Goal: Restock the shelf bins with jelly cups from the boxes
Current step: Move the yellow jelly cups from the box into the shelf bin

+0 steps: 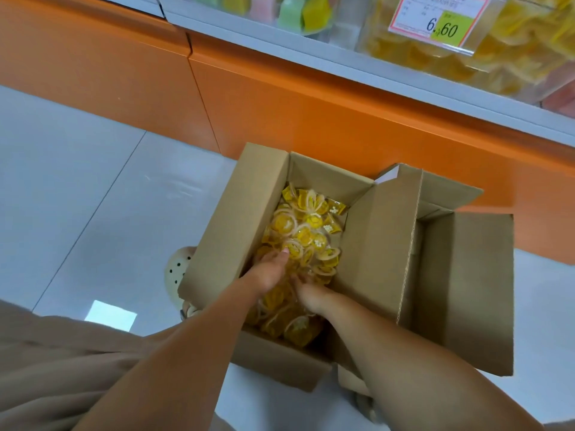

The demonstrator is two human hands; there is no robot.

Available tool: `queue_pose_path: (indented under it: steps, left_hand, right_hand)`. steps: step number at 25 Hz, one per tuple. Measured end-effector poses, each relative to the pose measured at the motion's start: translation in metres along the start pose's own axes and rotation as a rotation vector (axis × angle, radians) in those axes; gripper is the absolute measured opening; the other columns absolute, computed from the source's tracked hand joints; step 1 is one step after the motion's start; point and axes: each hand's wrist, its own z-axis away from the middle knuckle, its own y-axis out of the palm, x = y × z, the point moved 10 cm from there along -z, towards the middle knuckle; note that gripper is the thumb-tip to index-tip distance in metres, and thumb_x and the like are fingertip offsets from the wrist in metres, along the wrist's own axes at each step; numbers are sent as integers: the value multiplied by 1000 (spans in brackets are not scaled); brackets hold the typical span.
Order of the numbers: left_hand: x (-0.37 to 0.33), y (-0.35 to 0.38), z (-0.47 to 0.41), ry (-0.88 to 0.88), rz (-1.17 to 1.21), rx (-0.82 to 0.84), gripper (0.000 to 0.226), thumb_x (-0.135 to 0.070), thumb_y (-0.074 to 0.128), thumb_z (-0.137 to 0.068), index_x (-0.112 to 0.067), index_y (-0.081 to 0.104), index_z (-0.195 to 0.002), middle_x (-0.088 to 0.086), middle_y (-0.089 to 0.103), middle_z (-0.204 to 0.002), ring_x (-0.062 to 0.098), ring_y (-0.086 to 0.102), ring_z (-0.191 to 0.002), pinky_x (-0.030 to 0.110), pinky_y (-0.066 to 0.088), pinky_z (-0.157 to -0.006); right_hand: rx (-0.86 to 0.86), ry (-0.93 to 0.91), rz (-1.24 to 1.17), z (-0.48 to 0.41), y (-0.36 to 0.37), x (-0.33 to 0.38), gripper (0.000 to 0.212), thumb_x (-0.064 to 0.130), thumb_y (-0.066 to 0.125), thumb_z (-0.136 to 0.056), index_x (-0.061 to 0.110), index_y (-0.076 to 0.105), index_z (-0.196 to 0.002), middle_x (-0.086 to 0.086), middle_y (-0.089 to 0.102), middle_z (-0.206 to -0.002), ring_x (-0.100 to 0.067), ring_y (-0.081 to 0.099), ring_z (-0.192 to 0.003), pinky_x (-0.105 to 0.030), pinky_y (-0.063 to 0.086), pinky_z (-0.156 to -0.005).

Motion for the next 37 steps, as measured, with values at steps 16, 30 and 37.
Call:
queue_pose_path:
  steps: [16,30,37]
  left_hand:
    - [14,-1,-11,-46,213,-43,57,-56,29,-103,-23,41,-148,3,35,-158,24,32,-146,41,22,-121]
    - [4,13,11,-37,696,108,59,-68,39,-95,-24,70,-120,4,75,-110,25,69,-108,46,49,-103]
    - [-30,11,37,49,727,269,58,-75,55,-82,-37,65,-125,6,70,-123,26,65,-116,50,50,-99]
  right_hand:
    - [109,317,-771,9,7,-17,67,78,35,-84,32,48,-131,-4,56,-128,-24,61,-106,-35,55,-63]
    - [201,56,-1341,31,-16,8,45,53,59,-87,21,65,-117,-9,72,-109,-27,68,-99,-41,58,-67]
    - [299,-115,-1361,70,-54,28,41,48,61,-87,17,69,-111,-10,70,-104,-25,68,-89,-34,59,-63]
